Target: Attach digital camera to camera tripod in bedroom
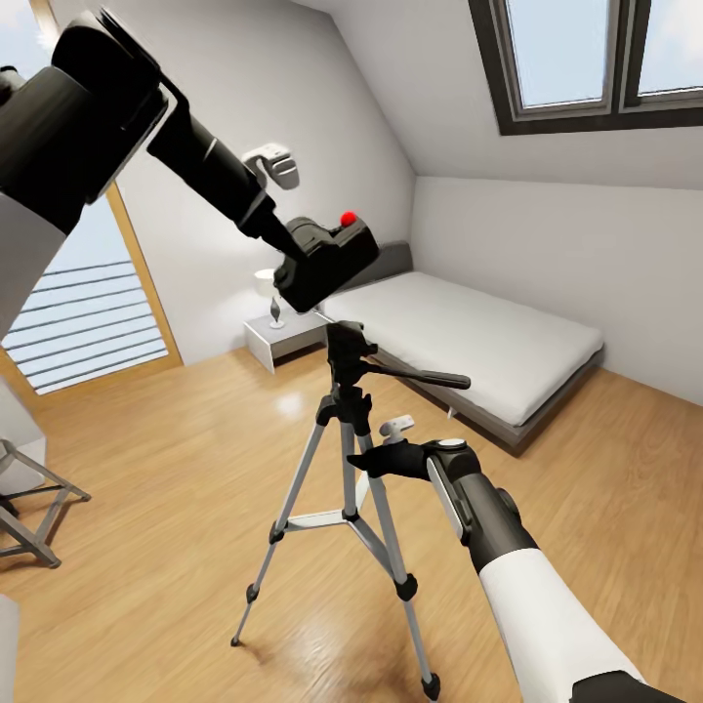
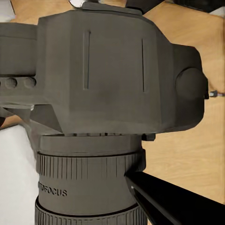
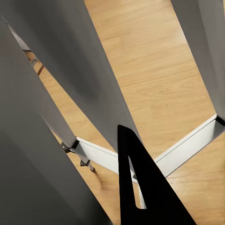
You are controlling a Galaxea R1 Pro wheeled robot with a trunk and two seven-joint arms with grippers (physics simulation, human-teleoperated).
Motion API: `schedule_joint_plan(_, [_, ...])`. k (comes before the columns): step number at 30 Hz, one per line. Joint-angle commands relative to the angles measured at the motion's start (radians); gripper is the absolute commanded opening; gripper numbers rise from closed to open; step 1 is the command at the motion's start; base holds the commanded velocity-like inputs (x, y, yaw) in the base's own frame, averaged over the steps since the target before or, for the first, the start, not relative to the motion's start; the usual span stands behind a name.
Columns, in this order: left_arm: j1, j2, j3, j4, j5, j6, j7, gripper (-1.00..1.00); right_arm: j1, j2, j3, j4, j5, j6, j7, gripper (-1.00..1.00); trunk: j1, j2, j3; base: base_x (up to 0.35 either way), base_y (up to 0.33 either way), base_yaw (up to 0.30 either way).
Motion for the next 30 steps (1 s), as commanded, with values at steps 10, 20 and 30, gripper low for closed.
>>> schedule_joint_plan(10, [-0.002,0.001,-0.103,-0.018,-0.009,0.009,-0.009,-1.0,-0.001,0.0,-0.001,0.016,0.065,0.006,-0.043,-1.0,0.001,-0.002,-0.002,0.0,0.0,0.0])
schedule_joint_plan(20, [-0.002,-0.005,-0.12,-0.081,-0.016,0.007,-0.01,-1.0,-0.001,0.0,-0.001,0.016,0.068,0.006,-0.043,-1.0,0.001,-0.002,-0.002,0.0,0.0,0.0])
schedule_joint_plan(30, [-0.002,-0.045,-0.124,-0.094,-0.029,-0.032,-0.008,-1.0,-0.001,0.0,0.001,0.016,0.071,0.006,-0.044,-1.0,0.001,-0.002,-0.002,0.0,0.0,0.0])
